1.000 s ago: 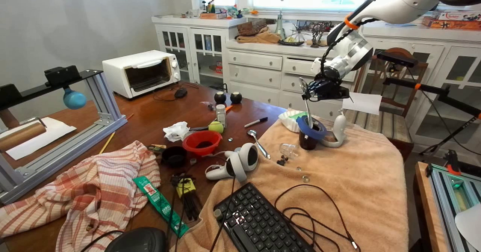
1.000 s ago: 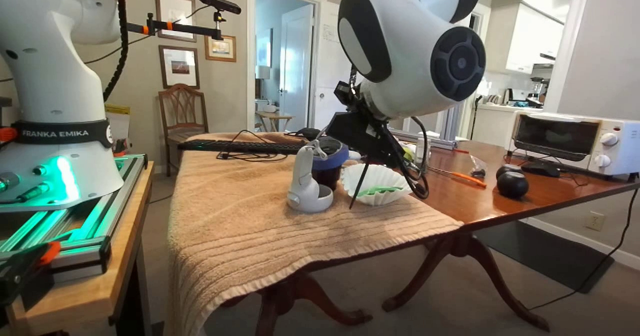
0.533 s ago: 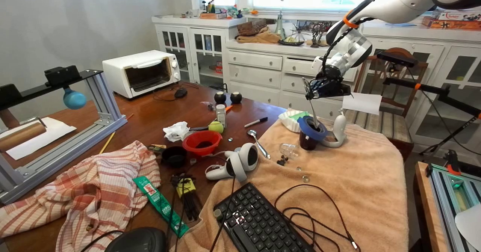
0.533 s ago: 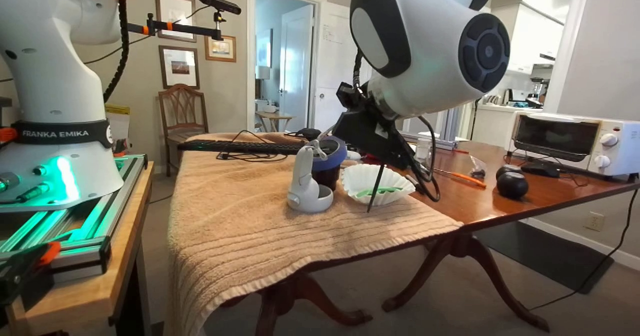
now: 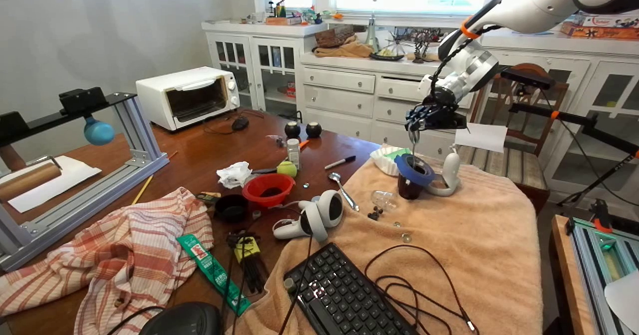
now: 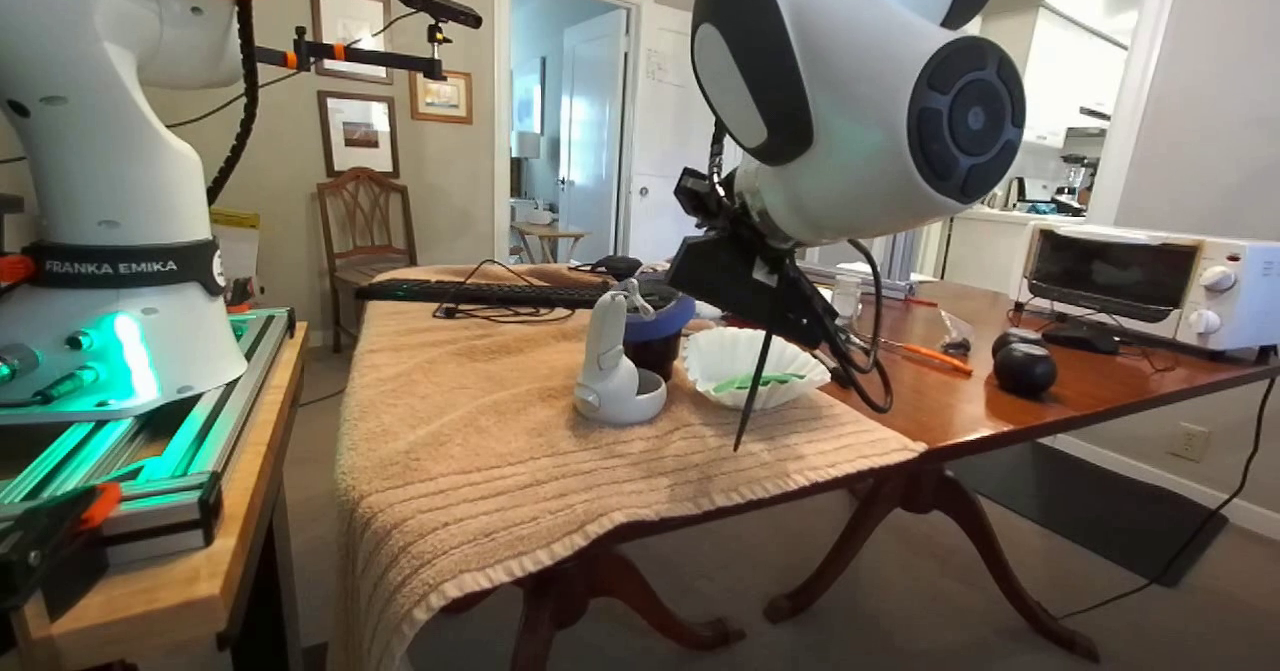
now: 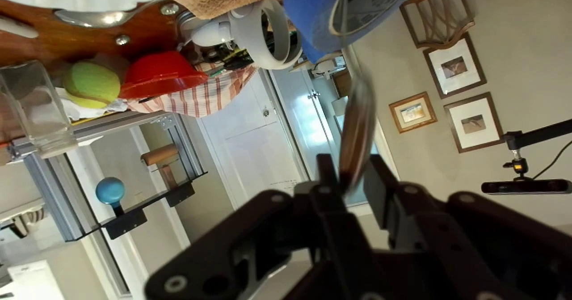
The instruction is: Put the spoon inside the black cup
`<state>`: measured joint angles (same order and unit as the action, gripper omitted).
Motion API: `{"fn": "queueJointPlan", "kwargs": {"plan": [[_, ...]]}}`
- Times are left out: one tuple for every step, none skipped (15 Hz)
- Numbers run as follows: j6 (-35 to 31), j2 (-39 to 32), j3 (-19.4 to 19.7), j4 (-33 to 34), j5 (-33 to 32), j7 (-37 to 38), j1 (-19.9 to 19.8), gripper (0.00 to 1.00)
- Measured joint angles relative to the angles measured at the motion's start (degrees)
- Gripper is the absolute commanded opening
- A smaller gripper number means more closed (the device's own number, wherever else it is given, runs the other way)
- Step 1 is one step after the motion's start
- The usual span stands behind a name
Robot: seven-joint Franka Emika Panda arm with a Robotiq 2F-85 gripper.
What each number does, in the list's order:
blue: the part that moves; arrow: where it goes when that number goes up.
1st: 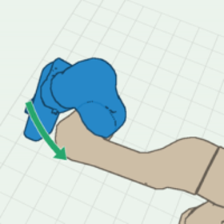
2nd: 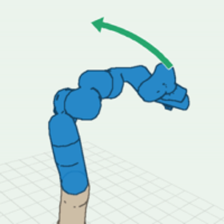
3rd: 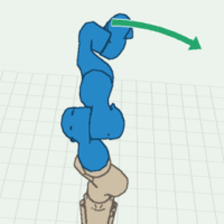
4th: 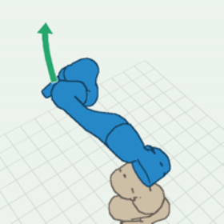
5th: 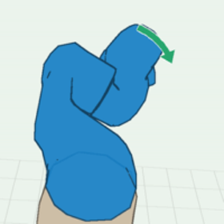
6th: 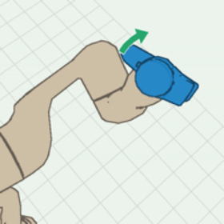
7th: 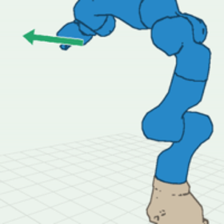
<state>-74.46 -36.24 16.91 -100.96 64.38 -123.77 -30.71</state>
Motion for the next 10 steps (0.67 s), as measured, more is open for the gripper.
{"fn": "queueJointPlan", "kwargs": {"plan": [[0.1, -0.1, -0.1, 0.0, 0.0, -0.5, -0.2, 0.62], [0.2, -0.1, -0.1, 0.0, 0.0, -0.8, -0.3, 0.71], [0.2, -0.2, -0.1, 0.0, 0.0, -1.2, -0.4, 0.77], [0.2, -0.2, -0.1, 0.0, 0.0, -1.3, -0.4, 0.86], [0.2, -0.3, -0.1, 0.0, 0.0, -1.4, -0.5, 0.93], [0.2, -0.4, -0.1, 0.0, 0.0, -1.4, -0.6, 0.99], [0.2, -0.4, -0.1, 0.1, 0.0, -1.4, -0.6, 1.0], [0.2, -0.4, -0.1, 0.1, 0.0, -1.4, -0.7, 1.0], [0.2, -0.4, -0.1, 0.1, 0.0, -1.4, -0.8, 1.0], [0.2, -0.4, 0.0, 0.2, 0.4, -1.5, -0.9, 1.0]]}}
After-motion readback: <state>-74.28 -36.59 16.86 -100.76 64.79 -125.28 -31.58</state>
